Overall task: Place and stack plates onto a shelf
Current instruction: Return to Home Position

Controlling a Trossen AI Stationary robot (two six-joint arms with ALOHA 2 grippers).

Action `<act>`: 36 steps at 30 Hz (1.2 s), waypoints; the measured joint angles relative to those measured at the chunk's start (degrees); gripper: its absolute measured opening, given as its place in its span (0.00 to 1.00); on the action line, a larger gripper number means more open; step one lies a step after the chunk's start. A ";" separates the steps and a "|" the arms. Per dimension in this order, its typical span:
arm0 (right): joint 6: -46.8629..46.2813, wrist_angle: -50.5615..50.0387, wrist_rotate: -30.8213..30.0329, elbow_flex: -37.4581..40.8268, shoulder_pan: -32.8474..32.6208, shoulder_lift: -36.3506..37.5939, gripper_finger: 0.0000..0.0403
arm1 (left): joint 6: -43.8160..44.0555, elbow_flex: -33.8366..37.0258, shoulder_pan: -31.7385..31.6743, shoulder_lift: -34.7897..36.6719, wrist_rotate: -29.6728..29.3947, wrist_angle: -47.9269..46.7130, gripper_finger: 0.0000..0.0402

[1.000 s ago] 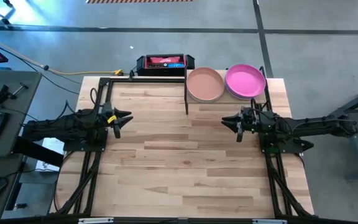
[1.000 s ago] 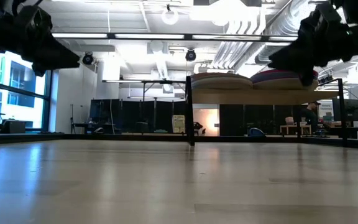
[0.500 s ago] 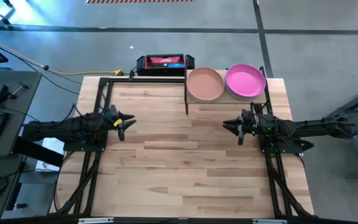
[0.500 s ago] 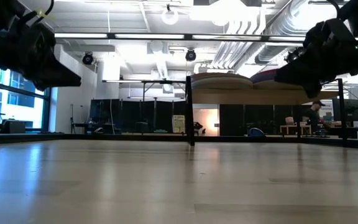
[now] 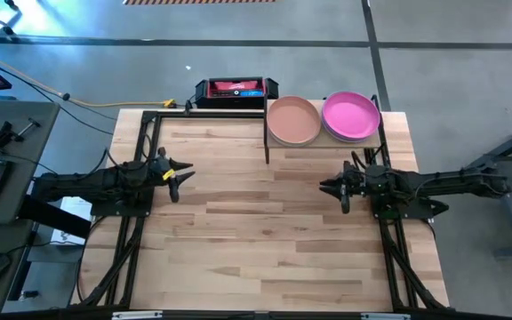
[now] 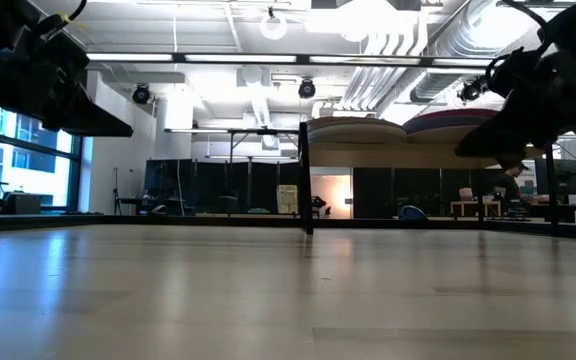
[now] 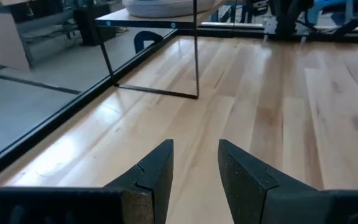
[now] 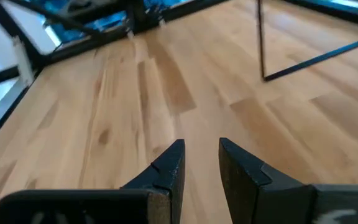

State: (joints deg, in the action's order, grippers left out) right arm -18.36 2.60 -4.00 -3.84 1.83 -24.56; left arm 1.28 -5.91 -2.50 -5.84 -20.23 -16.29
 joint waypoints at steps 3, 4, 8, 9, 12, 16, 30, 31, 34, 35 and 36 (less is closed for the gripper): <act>2.06 -1.14 1.78 0.00 0.00 0.00 0.20 | -0.61 0.00 0.00 -0.05 -1.42 -0.02 0.29; 2.99 -1.36 2.12 0.00 0.00 0.00 0.20 | -0.71 0.00 0.00 -0.05 -1.75 -0.03 0.29; 5.42 -2.68 2.16 0.00 0.00 0.00 0.20 | -1.61 0.00 0.00 -0.05 -2.12 -0.07 0.29; 5.49 -3.31 2.16 0.00 0.00 0.00 0.20 | -2.25 0.00 0.00 -0.05 -2.12 -0.07 0.29; 5.18 -5.47 2.16 0.00 0.00 0.00 0.20 | -4.64 0.00 0.00 -0.05 -2.12 -0.08 0.29; 3.51 -6.71 2.14 0.00 0.00 -0.02 0.20 | -4.47 0.00 0.00 -0.05 -2.12 -0.07 0.29; -1.15 -8.48 2.12 0.00 0.00 -0.18 0.20 | -4.53 -0.02 0.00 -0.05 -2.08 -0.07 0.29; -1.12 -8.47 2.13 0.00 0.00 -0.17 0.20 | -4.53 -0.02 0.00 -0.05 -2.08 -0.07 0.29; -1.12 -8.45 2.13 0.00 0.00 -0.17 0.20 | -4.52 -0.02 0.00 -0.05 -2.06 -0.07 0.29; -1.12 -8.44 2.13 0.00 0.00 -0.17 0.20 | -4.51 -0.02 0.00 -0.05 -2.06 -0.07 0.29; -1.12 -8.43 2.13 0.00 0.00 -0.17 0.20 | -4.51 -0.02 0.00 -0.05 -2.06 -0.07 0.29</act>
State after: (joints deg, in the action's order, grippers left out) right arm -19.49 -5.82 -1.87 -3.84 1.83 -24.73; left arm -3.23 -5.93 -2.50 -5.89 -22.28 -16.36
